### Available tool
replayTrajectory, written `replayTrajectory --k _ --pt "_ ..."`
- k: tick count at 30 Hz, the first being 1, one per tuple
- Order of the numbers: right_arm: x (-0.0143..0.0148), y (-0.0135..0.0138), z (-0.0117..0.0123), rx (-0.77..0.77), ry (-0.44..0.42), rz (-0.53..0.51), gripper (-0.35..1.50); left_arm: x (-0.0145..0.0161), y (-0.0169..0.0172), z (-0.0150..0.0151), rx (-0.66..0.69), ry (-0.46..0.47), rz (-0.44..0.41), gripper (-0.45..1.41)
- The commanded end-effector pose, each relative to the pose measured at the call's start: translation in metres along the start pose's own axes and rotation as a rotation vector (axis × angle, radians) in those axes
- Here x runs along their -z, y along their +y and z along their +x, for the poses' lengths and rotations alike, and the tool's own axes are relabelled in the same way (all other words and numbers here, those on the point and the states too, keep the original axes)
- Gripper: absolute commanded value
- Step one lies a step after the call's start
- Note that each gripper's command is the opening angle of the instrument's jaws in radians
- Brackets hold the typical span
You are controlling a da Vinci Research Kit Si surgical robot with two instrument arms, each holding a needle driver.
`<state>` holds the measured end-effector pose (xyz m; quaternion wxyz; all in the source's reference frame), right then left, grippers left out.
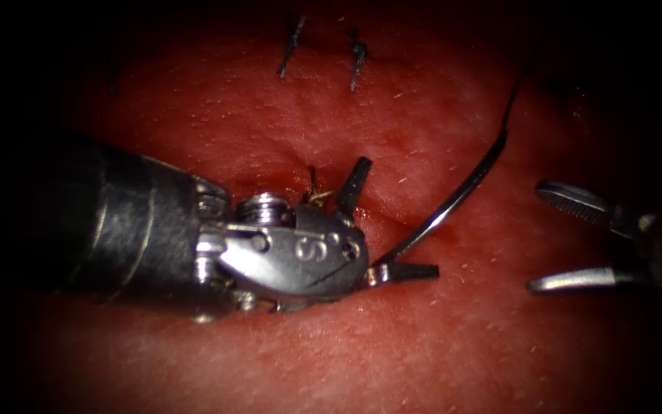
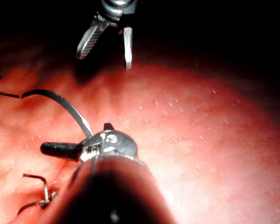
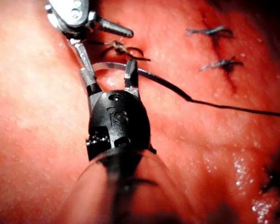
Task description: Wound Closure
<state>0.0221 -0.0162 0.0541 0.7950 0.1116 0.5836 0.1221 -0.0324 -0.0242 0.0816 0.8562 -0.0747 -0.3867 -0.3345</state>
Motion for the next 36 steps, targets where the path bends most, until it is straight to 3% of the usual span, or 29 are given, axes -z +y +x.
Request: replayTrajectory --k 1,5,8,9,10,11,12,16,20,23,26,27,30,36 --pt "-0.001 -0.0002 -0.0003 -0.001 0.001 0.001 0.85 -0.0006 -0.001 0.0004 -0.001 -0.007 0.011 0.79" --pt "-0.0013 -0.0002 -0.0002 -0.001 -0.002 0.001 0.88 -0.001 -0.0021 0.0005 -0.001 -0.001 0.0 0.78" --pt "-0.0012 -0.0003 -0.0003 -0.001 -0.001 0.001 0.88 -0.0018 -0.0021 0.0006 0.003 0.003 -0.012 0.51" --pt "-0.0011 -0.0003 -0.0003 0.0 -0.001 0.002 0.88 -0.002 -0.0018 0.0008 -0.001 0.008 -0.02 0.14" --pt "-0.0011 -0.0003 -0.0003 0.0 -0.001 0.003 0.88 -0.002 -0.0016 0.0009 -0.011 0.011 -0.024 -0.04" --pt "-0.001 -0.0003 -0.0003 0.0 -0.001 0.003 0.88 -0.0021 -0.0013 0.001 -0.021 0.014 -0.029 -0.35" --pt "-0.001 -0.0004 -0.0003 0.0 -0.001 0.003 0.86 -0.0021 -0.001 0.001 -0.03 0.017 -0.033 -0.45" --pt "-0.0009 -0.0006 -0.0002 -0.011 0.001 0.006 0.73 -0.0023 -0.0003 0.0009 -0.044 -0.034 -0.089 -0.45" --pt "-0.0007 -0.0007 -0.0001 -0.047 0.0 0.01 0.49 -0.0018 0.0005 0.0003 0.023 -0.095 -0.067 -0.45" --pt "-0.0005 -0.0004 -0.0003 -0.065 0.007 0.006 0.49 -0.001 0.0019 -0.0004 0.173 -0.152 0.03 -0.45" --pt "0.0 0.0006 -0.001 -0.085 0.032 -0.014 0.51 0.0008 0.0045 -0.001 0.348 -0.257 0.221 -0.45" --pt "0.0003 0.001 -0.0013 -0.103 0.05 -0.027 0.51 0.0018 0.0056 -0.0009 0.469 -0.292 0.35 -0.45" --pt "0.0004 0.0017 -0.0017 -0.135 0.079 -0.047 0.61 0.0038 0.007 -0.0005 0.683 -0.282 0.579 -0.45" --pt "-0.0005 0.0033 -0.0021 -0.221 0.182 -0.092 0.85 0.0058 0.0085 0.0003 0.933 -0.292 0.714 -0.45"
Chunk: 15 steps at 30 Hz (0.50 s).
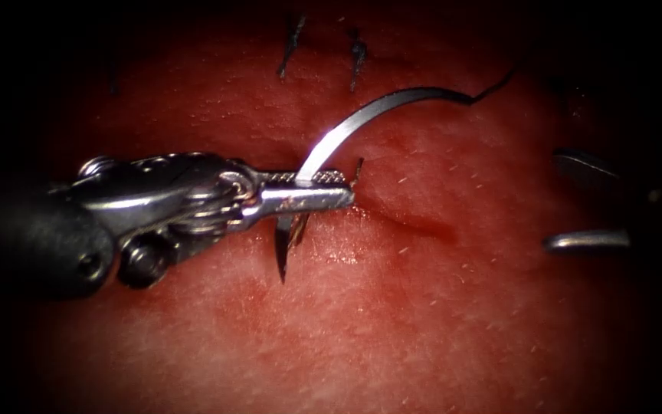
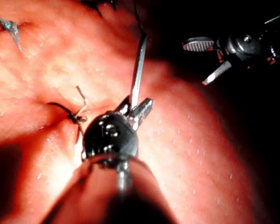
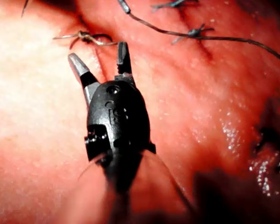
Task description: Wound Closure
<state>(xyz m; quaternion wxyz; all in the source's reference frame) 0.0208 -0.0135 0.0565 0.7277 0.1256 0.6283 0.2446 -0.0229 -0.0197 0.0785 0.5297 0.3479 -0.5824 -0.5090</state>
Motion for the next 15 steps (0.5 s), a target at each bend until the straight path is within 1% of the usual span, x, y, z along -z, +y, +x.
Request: replayTrajectory --k 1,4,5,6,7,8,9,10,11,14,15 --pt "-0.0015 0.0002 -0.0008 -0.021 0.036 0.002 0.9 -0.0002 0.0003 0.0005 0.055 -0.023 0.049 -0.45" --pt "-0.0028 0.0008 -0.0009 -0.018 0.089 0.013 0.98 -0.0001 0.0002 0.0003 0.134 -0.065 0.111 -0.45" --pt "-0.0035 0.0009 -0.0009 -0.016 0.122 0.02 0.98 -0.0002 0.0002 0.0004 0.156 -0.073 0.13 -0.45" --pt "-0.0046 0.0011 -0.001 -0.012 0.179 0.032 0.96 -0.0002 0.0002 0.0004 0.184 -0.087 0.163 -0.45" --pt "-0.0053 0.0011 -0.001 -0.01 0.2 0.047 0.96 -0.0002 0.0001 0.0004 0.19 -0.089 0.176 -0.45" --pt "-0.0066 0.001 -0.0013 -0.006 0.232 0.075 0.88 -0.0002 0.0 0.0005 0.19 -0.091 0.195 -0.45" --pt "-0.0071 0.0009 -0.0014 -0.004 0.243 0.091 0.73 -0.0002 -0.0001 0.0006 0.196 -0.088 0.2 -0.45" --pt "-0.0076 0.0008 -0.0015 -0.003 0.251 0.1 0.49 -0.0002 -0.0002 0.0007 0.208 -0.087 0.206 -0.45" --pt "-0.0081 0.0007 -0.0015 -0.003 0.258 0.103 0.39 -0.0001 -0.0004 0.0008 0.231 -0.091 0.218 -0.45" --pt "-0.0092 0.0004 -0.0015 -0.004 0.284 0.103 0.38 0.0001 -0.0006 0.001 0.236 -0.107 0.251 -0.45" --pt "-0.0094 0.0003 -0.0016 -0.004 0.287 0.107 0.33 0.0002 -0.0007 0.001 0.237 -0.105 0.254 -0.45"
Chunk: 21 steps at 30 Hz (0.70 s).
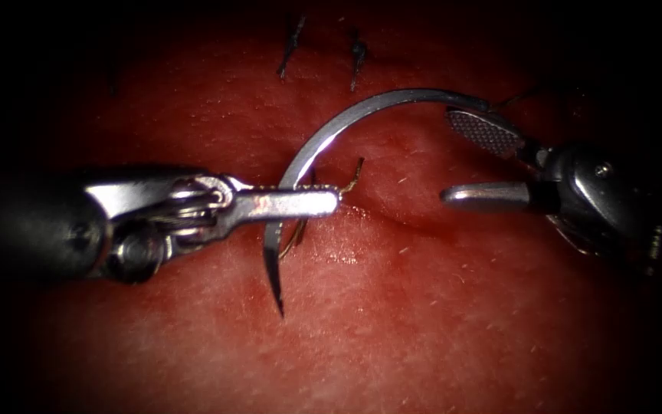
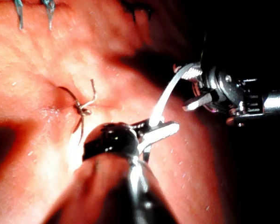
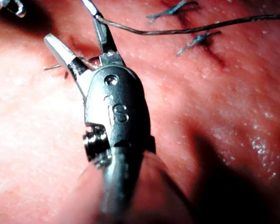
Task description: Wound Closure
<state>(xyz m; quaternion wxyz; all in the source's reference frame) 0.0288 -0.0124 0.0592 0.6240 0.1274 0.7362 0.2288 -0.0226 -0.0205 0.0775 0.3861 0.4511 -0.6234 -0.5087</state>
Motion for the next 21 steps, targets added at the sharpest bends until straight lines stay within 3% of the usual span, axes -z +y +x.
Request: replayTrajectory --k 1,7,9,11,12,17,21 --pt "-0.0008 -0.0006 -0.0009 -0.019 0.009 0.017 0.24 0.0 0.0004 0.0002 0.006 -0.003 0.01 -0.45" --pt "0.0001 0.0 -0.0005 -0.027 0.042 -0.003 0.24 0.0003 0.0003 0.0006 0.003 -0.013 0.023 -0.45" --pt "-0.0003 0.0003 -0.0002 -0.029 0.079 -0.025 0.51 0.0004 0.0004 0.001 0.001 -0.01 0.025 -0.45" --pt "-0.0013 0.0006 0.0002 -0.03 0.109 -0.049 0.98 0.0005 0.0004 0.0012 0.0 -0.007 0.028 -0.45" --pt "-0.0017 0.0006 0.0002 -0.03 0.115 -0.056 1.03 0.0005 0.0004 0.0012 0.0 -0.006 0.029 -0.45" --pt "-0.0034 0.0003 0.0 -0.033 0.118 -0.066 1.15 0.0007 0.0003 0.0014 0.002 0.0 0.035 -0.45" --pt "-0.004 0.0 0.0001 -0.033 0.121 -0.066 1.12 0.0008 0.0004 0.0013 0.002 0.002 0.036 -0.45"
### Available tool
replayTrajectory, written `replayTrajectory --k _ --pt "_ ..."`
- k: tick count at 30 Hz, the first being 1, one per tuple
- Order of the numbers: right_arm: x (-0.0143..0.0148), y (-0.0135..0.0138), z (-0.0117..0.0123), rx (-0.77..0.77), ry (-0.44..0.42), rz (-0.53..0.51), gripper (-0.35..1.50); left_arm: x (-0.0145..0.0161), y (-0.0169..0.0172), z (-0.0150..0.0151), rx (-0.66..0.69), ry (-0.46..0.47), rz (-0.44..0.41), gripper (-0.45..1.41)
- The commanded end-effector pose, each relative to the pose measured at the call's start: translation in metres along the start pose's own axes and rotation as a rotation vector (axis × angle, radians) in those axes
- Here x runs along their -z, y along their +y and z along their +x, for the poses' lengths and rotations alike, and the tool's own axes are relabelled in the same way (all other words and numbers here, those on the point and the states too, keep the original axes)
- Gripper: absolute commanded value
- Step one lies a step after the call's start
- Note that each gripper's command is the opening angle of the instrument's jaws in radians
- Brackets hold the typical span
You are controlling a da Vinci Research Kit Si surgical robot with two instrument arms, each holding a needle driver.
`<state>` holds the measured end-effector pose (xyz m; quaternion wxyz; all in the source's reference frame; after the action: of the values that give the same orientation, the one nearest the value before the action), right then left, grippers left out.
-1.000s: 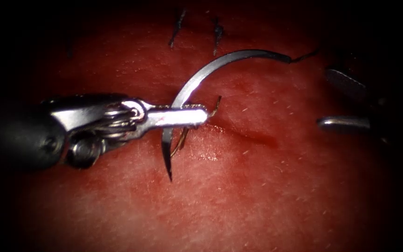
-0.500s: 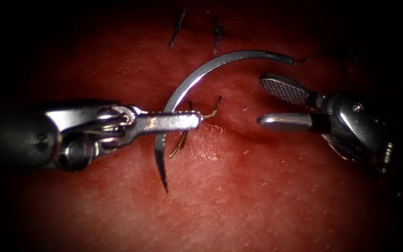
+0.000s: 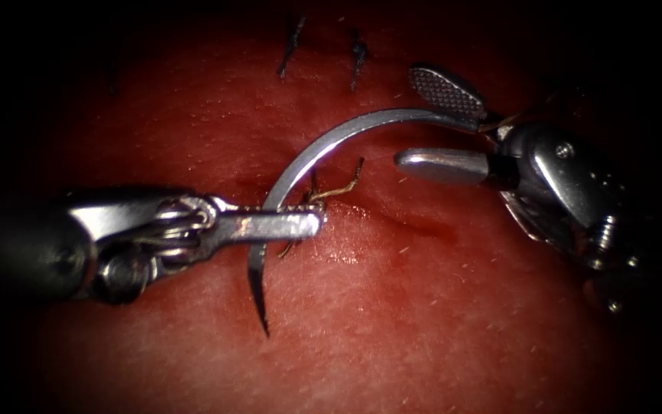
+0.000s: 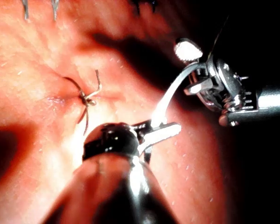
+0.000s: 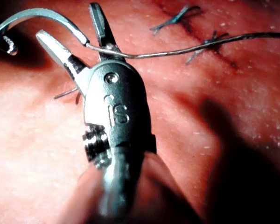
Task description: Wound Closure
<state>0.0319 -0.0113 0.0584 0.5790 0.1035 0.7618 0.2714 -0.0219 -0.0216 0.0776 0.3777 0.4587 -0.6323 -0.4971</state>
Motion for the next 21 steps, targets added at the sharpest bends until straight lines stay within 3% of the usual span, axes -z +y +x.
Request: replayTrajectory --k 1,5,7,9,10,11,12,16,17,19,21 --pt "-0.0006 -0.0003 -0.0007 -0.001 0.001 0.004 1.1 -0.0002 0.0005 0.0005 0.001 0.001 0.0 -0.45" --pt "-0.0004 -0.0003 -0.0008 0.0 0.009 0.001 0.58 -0.0002 0.0005 0.0006 -0.005 0.002 0.001 -0.45" --pt "-0.0004 -0.0002 -0.0008 -0.006 0.015 -0.001 0.55 -0.0002 0.0006 0.0006 -0.006 0.002 0.001 -0.45" --pt "-0.0005 -0.0002 -0.0007 0.0 0.026 -0.005 0.38 -0.0002 0.0007 0.0008 -0.002 0.001 0.003 -0.45" --pt "-0.0005 -0.0002 -0.0006 0.004 0.032 -0.008 0.24 -0.0002 0.0007 0.0009 -0.002 0.004 0.001 -0.45" --pt "-0.0004 -0.0003 -0.0005 0.013 0.041 -0.002 -0.16 -0.0001 0.0009 0.0011 -0.003 0.013 -0.006 -0.45" --pt "-0.0002 -0.0004 -0.0005 0.038 0.057 0.012 -0.35 -0.0001 0.001 0.0013 -0.004 0.019 -0.014 -0.45" --pt "-0.0001 -0.0006 -0.0003 0.062 0.065 0.027 -0.35 0.0 0.0012 0.0014 0.008 0.022 -0.034 -0.45" --pt "0.0 -0.0006 -0.0003 0.074 0.065 0.027 -0.35 0.0001 0.0012 0.0014 0.01 0.027 -0.055 -0.33" --pt "0.0 -0.0006 -0.0004 0.086 0.068 0.026 -0.35 0.0001 0.0011 0.0014 0.016 0.027 -0.055 -0.32" --pt "0.0 -0.0007 -0.0004 0.092 0.063 0.028 -0.35 0.0 0.0011 0.0013 0.022 0.024 -0.057 0.31"
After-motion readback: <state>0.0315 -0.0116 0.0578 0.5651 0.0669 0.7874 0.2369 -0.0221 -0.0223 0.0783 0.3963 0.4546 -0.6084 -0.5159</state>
